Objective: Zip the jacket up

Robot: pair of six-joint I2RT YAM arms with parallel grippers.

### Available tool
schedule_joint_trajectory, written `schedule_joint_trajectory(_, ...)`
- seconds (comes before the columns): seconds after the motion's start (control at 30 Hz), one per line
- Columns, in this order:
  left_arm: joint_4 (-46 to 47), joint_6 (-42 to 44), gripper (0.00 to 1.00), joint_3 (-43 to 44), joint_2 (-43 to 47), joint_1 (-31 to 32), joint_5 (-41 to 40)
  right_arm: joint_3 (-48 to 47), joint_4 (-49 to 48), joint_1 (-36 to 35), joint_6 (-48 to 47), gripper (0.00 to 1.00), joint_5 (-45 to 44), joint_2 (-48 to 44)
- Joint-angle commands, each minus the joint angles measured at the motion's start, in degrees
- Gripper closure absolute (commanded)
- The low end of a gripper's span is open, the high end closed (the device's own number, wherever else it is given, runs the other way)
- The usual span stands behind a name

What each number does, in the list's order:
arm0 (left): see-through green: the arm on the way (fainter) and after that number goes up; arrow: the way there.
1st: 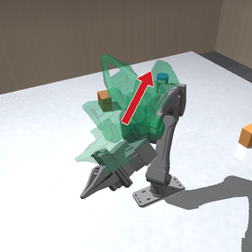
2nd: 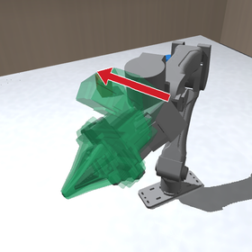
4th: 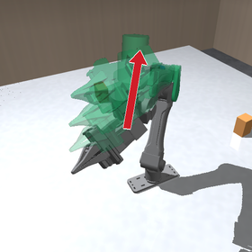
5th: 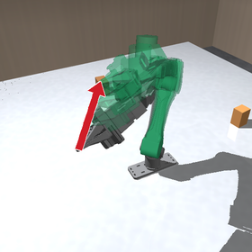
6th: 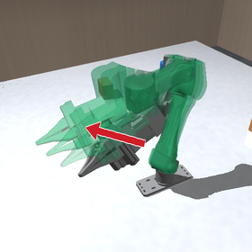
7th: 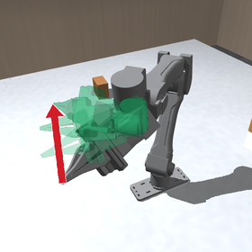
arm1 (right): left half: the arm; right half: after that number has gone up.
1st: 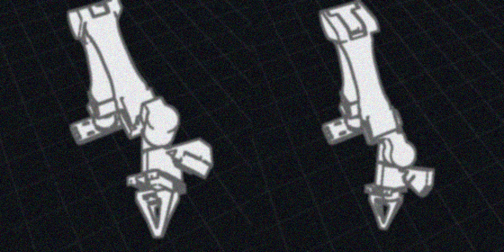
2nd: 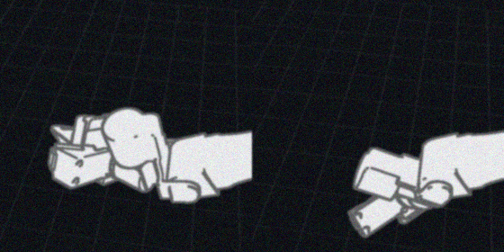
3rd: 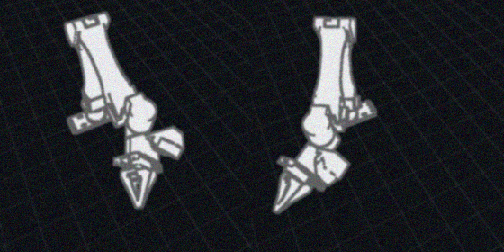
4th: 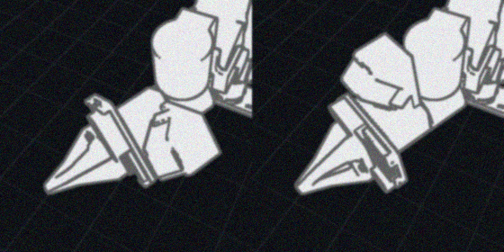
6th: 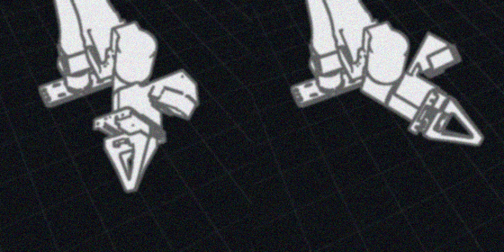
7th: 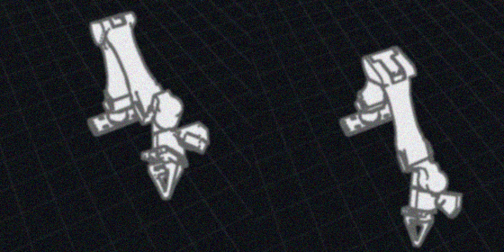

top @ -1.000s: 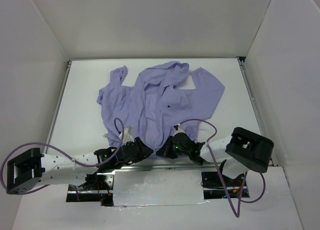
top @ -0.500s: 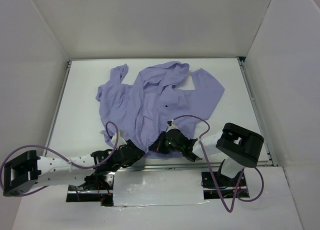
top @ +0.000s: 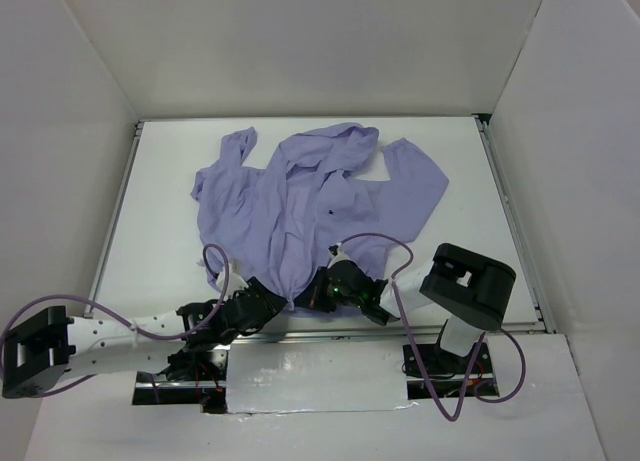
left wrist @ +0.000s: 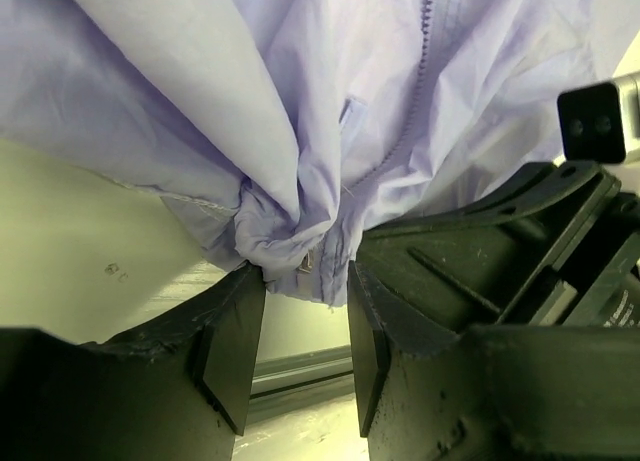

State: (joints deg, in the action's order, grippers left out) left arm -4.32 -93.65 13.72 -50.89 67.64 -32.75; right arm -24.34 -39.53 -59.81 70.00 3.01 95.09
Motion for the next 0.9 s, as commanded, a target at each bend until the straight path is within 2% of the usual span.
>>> schedule_joint_trajectory(0.0,-0.2,-2.9,0.50,-0.4,-1.2,-0.1,0.4,0.9,-3.3,-0.7,0.1,0.98,0.2,-0.2)
schedule_joint_trajectory(0.3,2.0,-4.9,0.57,1.6,-7.4,-0.2,4.0,0.1,-3.4,-0.7,0.1,1.00,0.1,0.8)
schedule_joint_trajectory(0.67,3.1,-6.2,0.59,0.5,-5.5,0.0,5.1,0.2,-4.3,-0.7,0.3,1.00,-0.3,2.4)
schedule_joint_trajectory(0.87,3.0,-6.6,0.68,0.4,-5.5,-0.1,4.9,0.4,-4.6,-0.7,0.5,1.00,-0.4,2.5)
